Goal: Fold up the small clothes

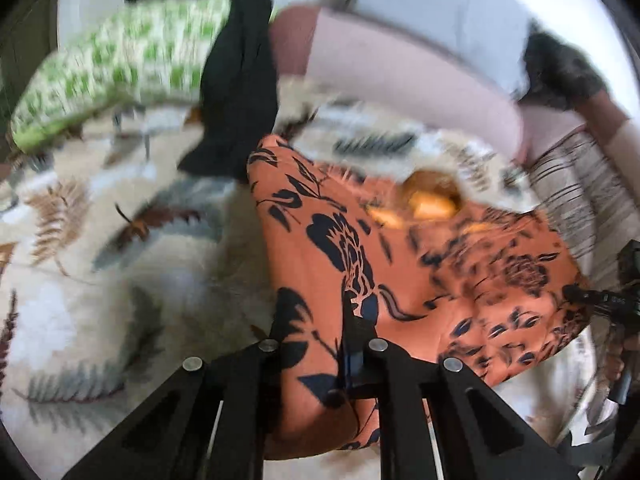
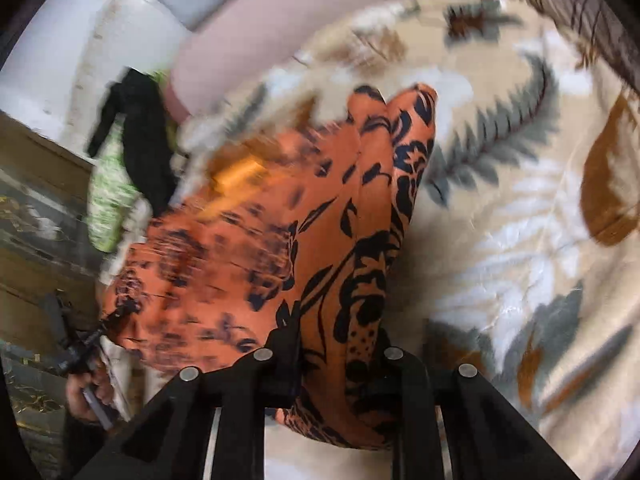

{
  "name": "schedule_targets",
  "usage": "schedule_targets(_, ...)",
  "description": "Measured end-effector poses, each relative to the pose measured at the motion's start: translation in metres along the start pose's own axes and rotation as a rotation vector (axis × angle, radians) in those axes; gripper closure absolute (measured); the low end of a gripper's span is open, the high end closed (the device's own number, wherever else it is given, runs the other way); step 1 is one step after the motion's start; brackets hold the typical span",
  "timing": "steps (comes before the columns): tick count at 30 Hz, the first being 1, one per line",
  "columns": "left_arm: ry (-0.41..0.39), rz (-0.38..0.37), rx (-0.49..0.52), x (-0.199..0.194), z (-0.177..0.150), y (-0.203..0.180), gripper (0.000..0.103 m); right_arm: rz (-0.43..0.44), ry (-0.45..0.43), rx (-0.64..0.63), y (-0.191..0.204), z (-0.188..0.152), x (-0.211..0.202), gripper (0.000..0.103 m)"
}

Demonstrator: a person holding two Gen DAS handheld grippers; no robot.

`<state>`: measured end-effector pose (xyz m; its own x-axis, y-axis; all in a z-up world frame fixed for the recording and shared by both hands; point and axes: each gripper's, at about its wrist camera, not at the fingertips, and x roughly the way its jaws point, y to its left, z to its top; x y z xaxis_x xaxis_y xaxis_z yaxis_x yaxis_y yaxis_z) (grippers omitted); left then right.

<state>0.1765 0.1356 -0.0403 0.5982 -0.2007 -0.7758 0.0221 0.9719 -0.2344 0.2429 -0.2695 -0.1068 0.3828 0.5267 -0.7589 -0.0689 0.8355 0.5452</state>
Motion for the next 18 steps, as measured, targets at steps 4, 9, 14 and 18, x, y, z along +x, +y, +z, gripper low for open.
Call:
schedule_targets(4, -0.016, -0.012, 0.029, -0.053, -0.049, -0.016, 0.088, 0.032, -0.039, -0.034, 0.014, -0.045, -0.063, 0.084)
schedule_targets(9, 0.215, 0.035, -0.019, 0.003, -0.148, 0.02, 0.053, -0.049, 0.139, 0.056, -0.047, -0.146, -0.04, 0.05)
schedule_targets(14, 0.031, 0.012, -0.017, -0.031, -0.125, 0.025, 0.032, -0.097, -0.004, 0.041, -0.054, -0.158, -0.07, 0.03)
schedule_targets(18, -0.013, -0.012, 0.004, -0.022, -0.102, 0.026, 0.028, -0.129, -0.134, -0.066, -0.032, -0.119, -0.087, 0.03)
